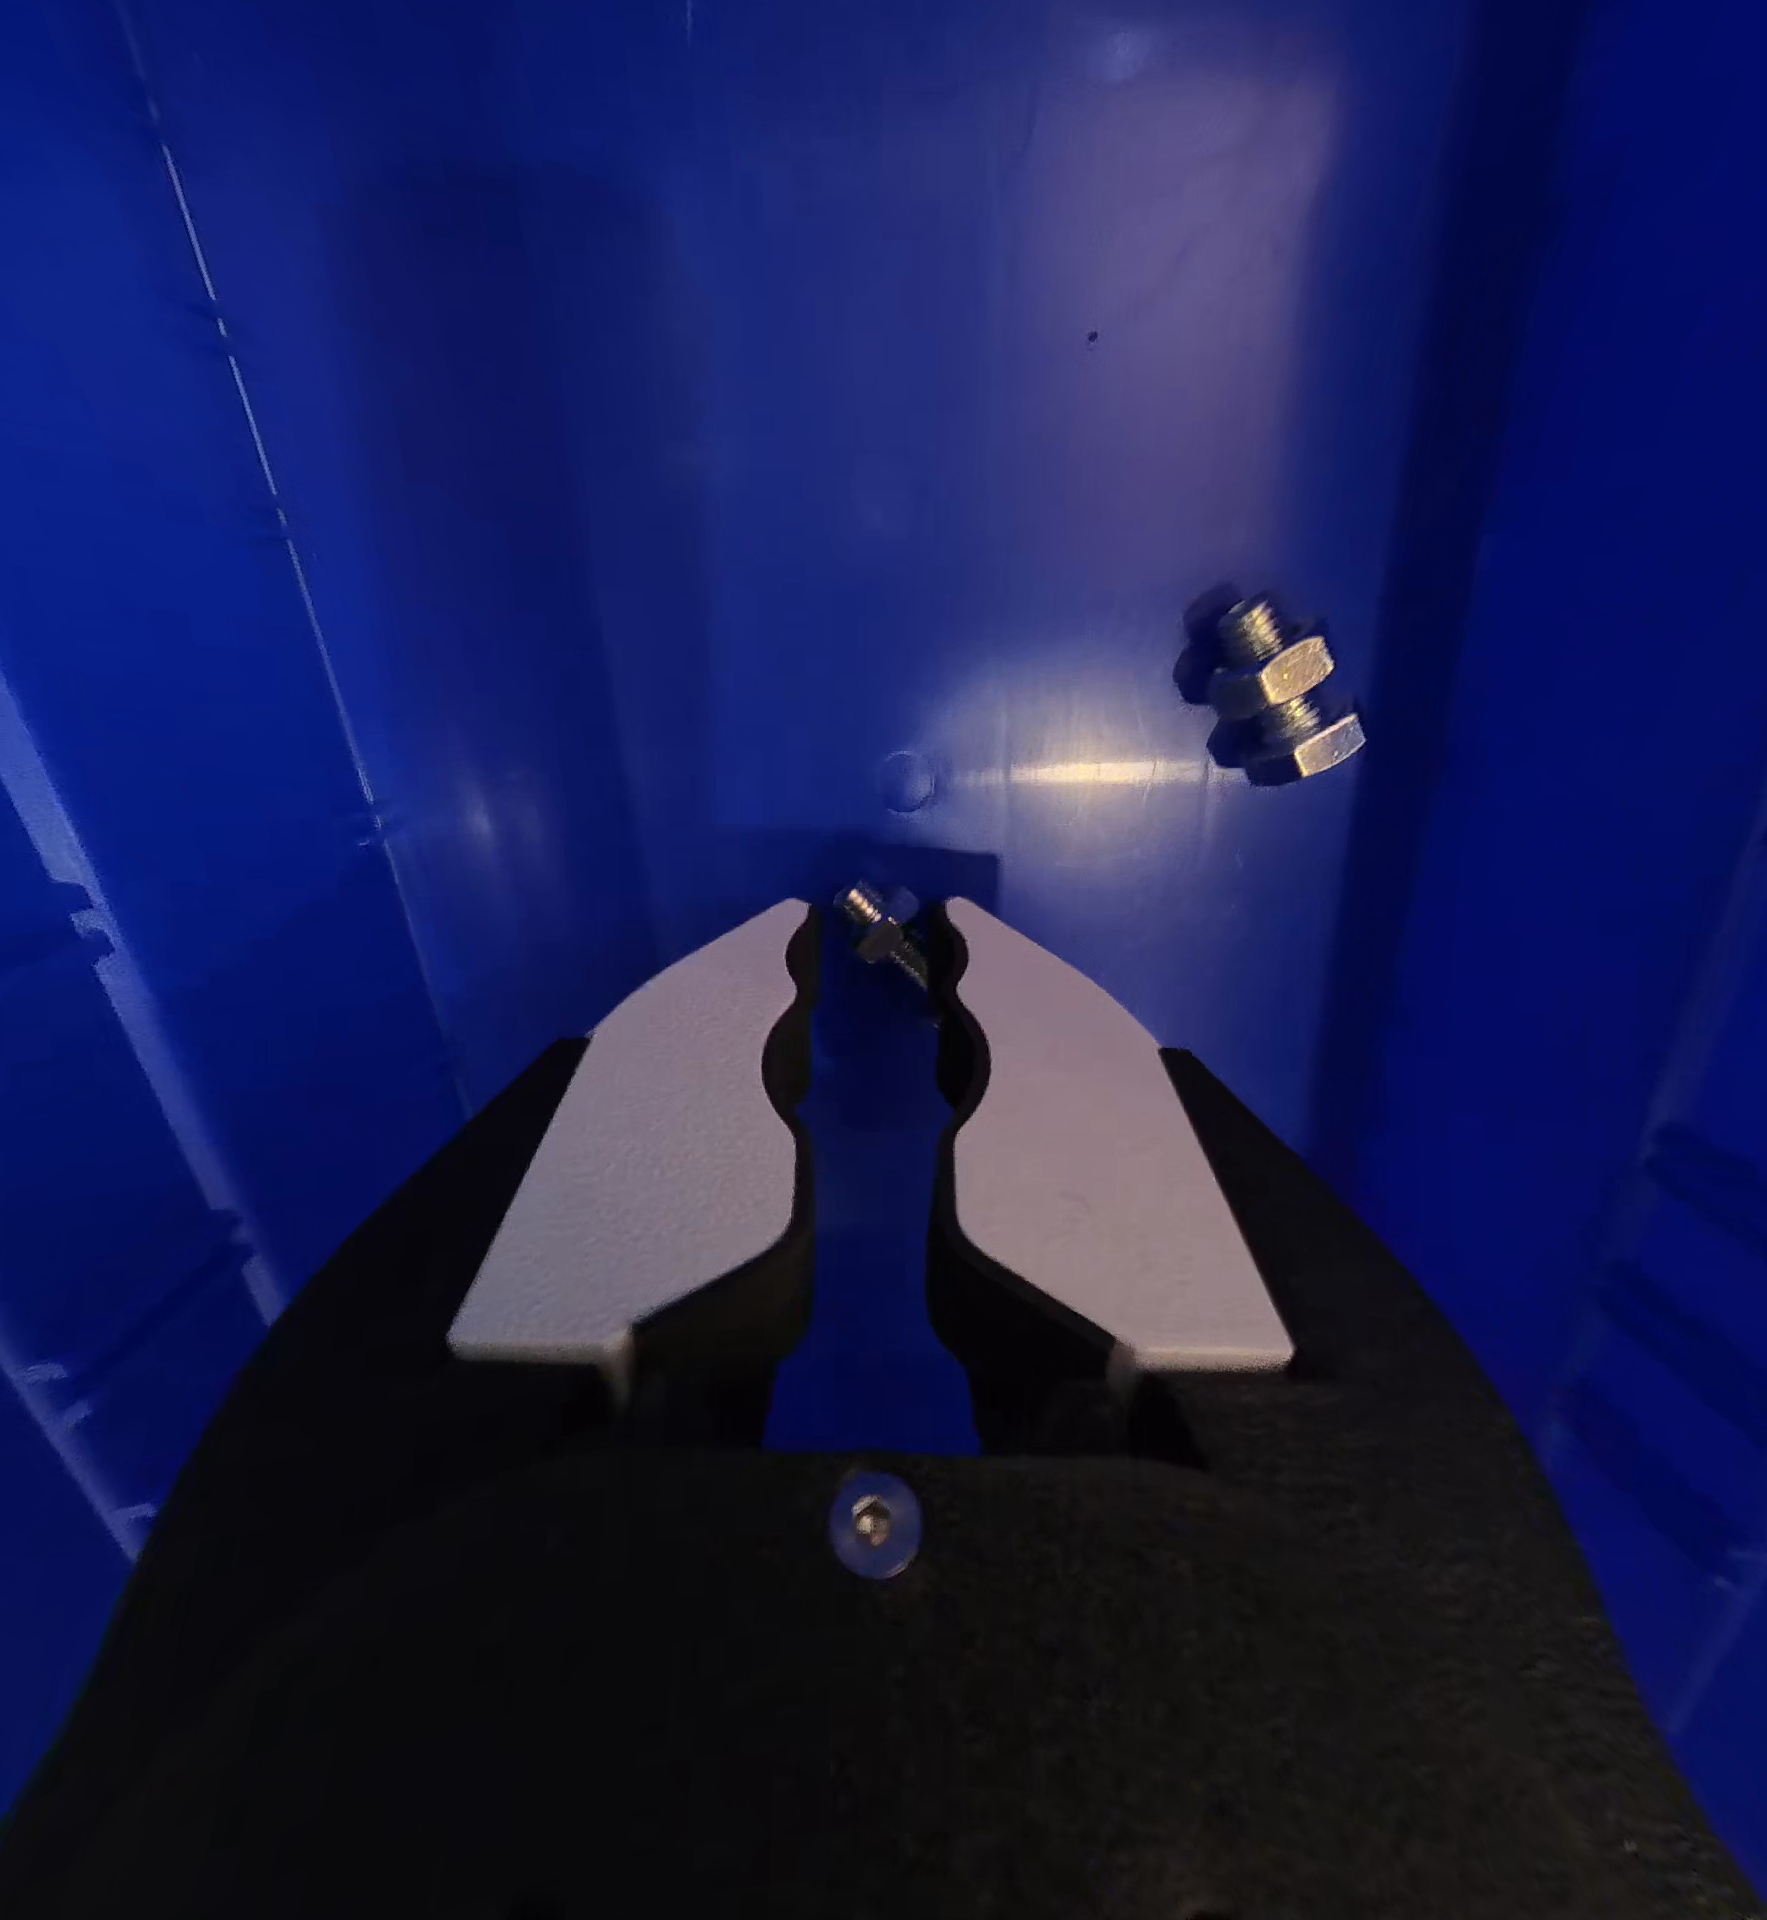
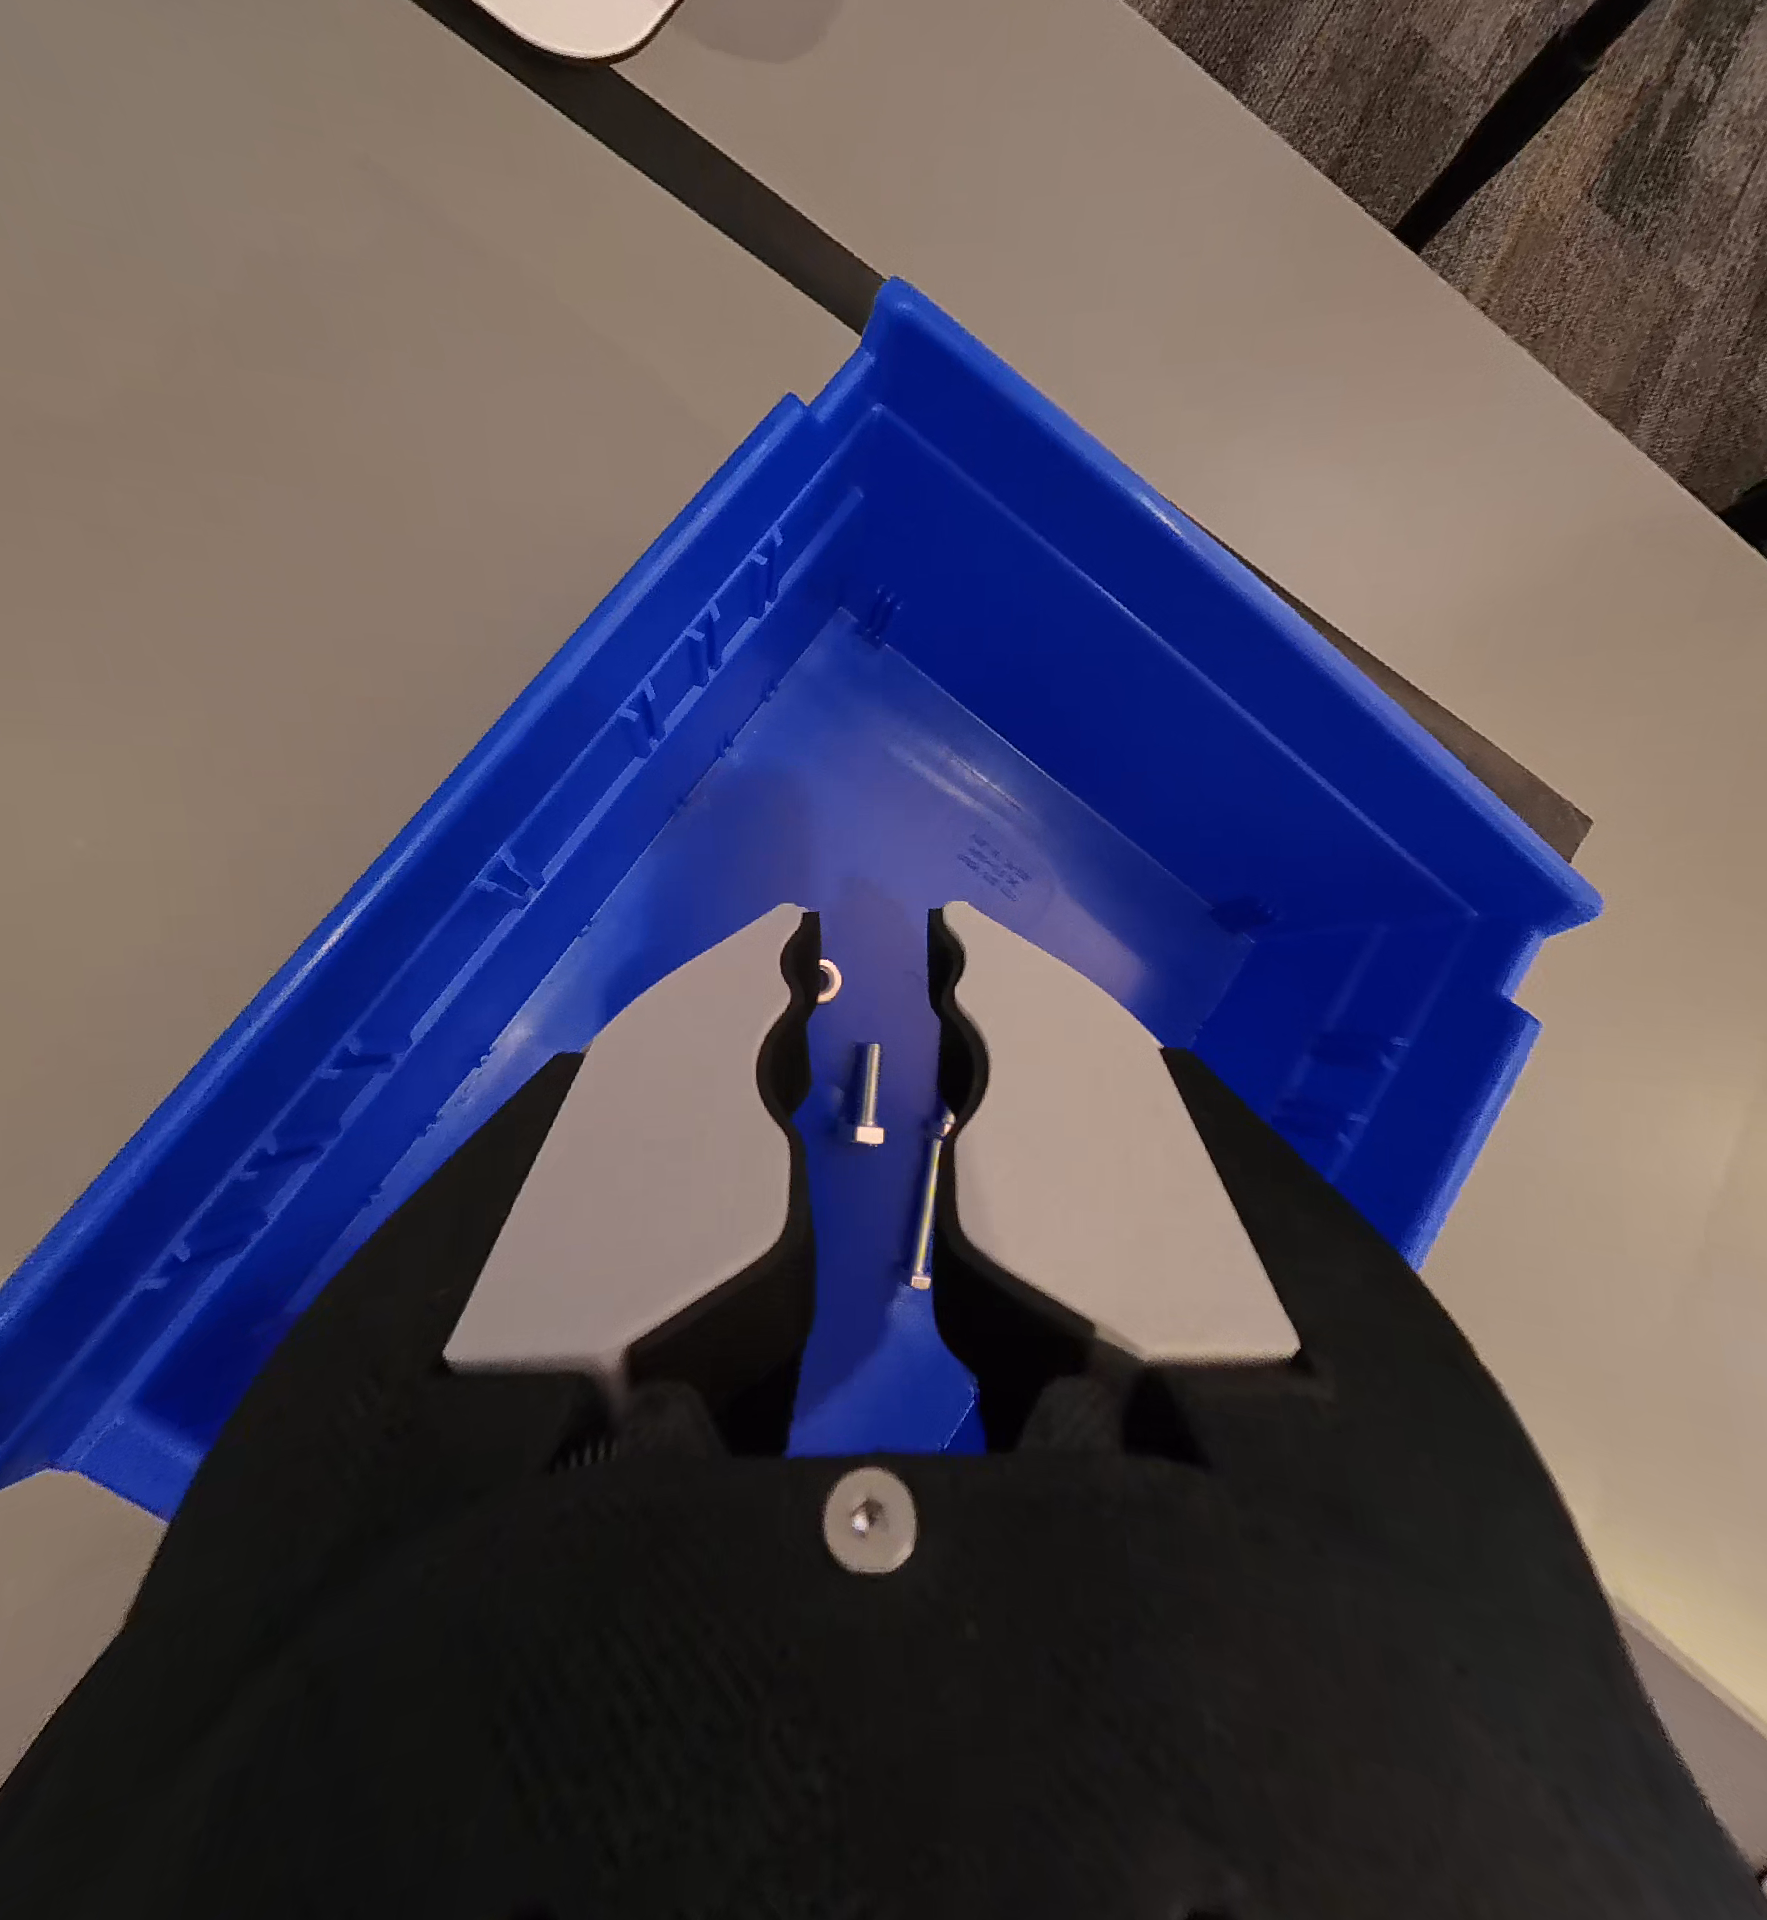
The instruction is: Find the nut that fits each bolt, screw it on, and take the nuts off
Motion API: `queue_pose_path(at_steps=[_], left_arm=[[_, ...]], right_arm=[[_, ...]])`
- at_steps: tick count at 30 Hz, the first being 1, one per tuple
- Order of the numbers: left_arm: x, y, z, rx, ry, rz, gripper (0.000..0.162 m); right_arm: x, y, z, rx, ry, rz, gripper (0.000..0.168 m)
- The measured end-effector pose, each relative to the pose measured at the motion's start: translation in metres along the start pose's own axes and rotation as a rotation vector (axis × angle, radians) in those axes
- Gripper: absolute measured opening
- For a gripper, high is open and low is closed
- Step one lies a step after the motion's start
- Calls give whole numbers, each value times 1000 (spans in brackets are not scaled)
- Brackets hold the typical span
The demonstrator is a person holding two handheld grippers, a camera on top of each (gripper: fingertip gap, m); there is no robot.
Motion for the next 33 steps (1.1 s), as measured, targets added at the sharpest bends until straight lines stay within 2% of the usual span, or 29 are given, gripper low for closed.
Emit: queue_pose_path(at_steps=[6, 11, 15, 18, 20, 23, 26, 29, 31, 33], left_arm=[[2, 0, -1, -10, -71, -6, 15], [4, 16, 8, -124, -88, -7, 15], [-3, 59, 23, -343, -109, -31, 15], [-33, 108, 32, -567, -200, -117, 15], [-67, 143, 34, -717, -319, -212, 15], [-133, 187, 24, -910, -604, -362, 15], [-191, 210, 10, -1021, -828, -455, 15], [-231, 222, 3, -1036, -904, -576, 14], [-253, 235, 1, -1104, -946, -637, 14], [-269, 242, 0, -1159, -1019, -628, 14]], right_arm=[[5, -5, -1, 26, 35, -4, 21], [4, -2, 4, -4, 34, -17, 20], [2, 5, 10, -48, 28, -34, 19], [3, 12, 19, -91, 30, -60, 19], [7, 19, 29, -130, 40, -76, 19], [28, 36, 53, -234, 77, -54, 19], [73, 59, 84, -412, 121, 100, 19], [142, 87, 108, -607, 169, 469, 20], [181, 103, 115, -669, 171, 718, 21], [203, 115, 120, -710, 143, 871, 22]])
Point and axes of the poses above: each gripper's, where its closed fingertips meet, y back along the fingers, z out of its top, x = y × z across the jaws, the point moved 2 cm from there along y, back along the fingers
